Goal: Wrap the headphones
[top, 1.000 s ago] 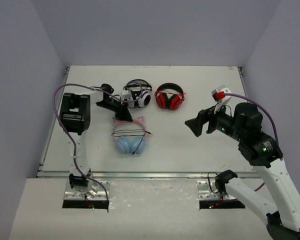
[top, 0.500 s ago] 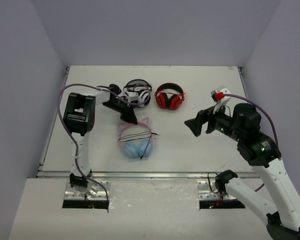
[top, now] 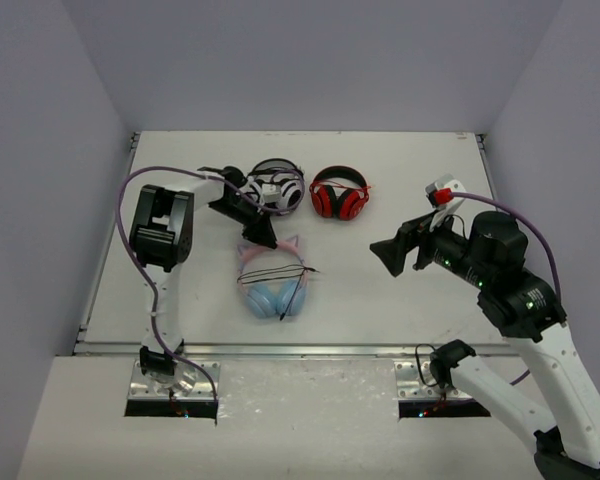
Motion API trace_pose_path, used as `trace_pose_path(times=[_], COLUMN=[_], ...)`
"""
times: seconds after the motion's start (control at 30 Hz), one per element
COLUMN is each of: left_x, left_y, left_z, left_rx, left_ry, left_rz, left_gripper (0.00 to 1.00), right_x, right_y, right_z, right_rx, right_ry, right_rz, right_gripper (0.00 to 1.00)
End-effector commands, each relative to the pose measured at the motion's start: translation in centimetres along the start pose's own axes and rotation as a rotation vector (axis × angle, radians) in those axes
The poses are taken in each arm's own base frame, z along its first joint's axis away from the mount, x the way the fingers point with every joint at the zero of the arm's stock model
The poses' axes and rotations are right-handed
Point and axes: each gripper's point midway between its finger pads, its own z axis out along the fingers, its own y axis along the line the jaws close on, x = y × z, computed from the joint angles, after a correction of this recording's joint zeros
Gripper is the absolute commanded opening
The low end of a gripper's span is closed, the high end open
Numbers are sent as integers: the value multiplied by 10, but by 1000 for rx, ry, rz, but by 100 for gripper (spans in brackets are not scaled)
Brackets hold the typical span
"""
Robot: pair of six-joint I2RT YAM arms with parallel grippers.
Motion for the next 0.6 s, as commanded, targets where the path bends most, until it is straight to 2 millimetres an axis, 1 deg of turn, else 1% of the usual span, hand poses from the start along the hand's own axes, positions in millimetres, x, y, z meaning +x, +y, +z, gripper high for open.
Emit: trace_pose_path(times=[0.0,0.03,0.07,0.1,0.13,0.2,0.33,0.4,0.43,0.57], left_x=[-9,-5,-6,-2,-1,2,-7,-11,-13,-17], left_y=[-19,-19,-23,-22,-26,-27,-28,-28,-27,-25], left_z=[10,13,18,21,27,32,30,28,27,26], left_rx=[73,77,89,85,97,103,104,97,94,84], left_ry=[-7,10,31,65,87,119,110,108,106,106], left_rz=[21,22,23,23,21,18,31,40,37,40], left_gripper=[1,1,1,1,1,1,1,4,9,14], right_x=[-13,-13,-13,-12,-13,-12,-11,-10,-10,-7], right_y=[5,5,5,5,6,6,8,8,9,9], right_z=[-1,-1,-2,-1,-1,-1,-1,-1,-1,2], right_rx=[-26,-26,-27,-26,-28,-31,-38,-43,-46,-53], right_ry=[-58,-58,-59,-56,-58,-55,-54,-53,-51,-47], right_rz=[-23,-23,-24,-23,-24,-23,-18,-16,-14,-10], right_gripper=[90,90,91,91,90,91,90,91,90,91])
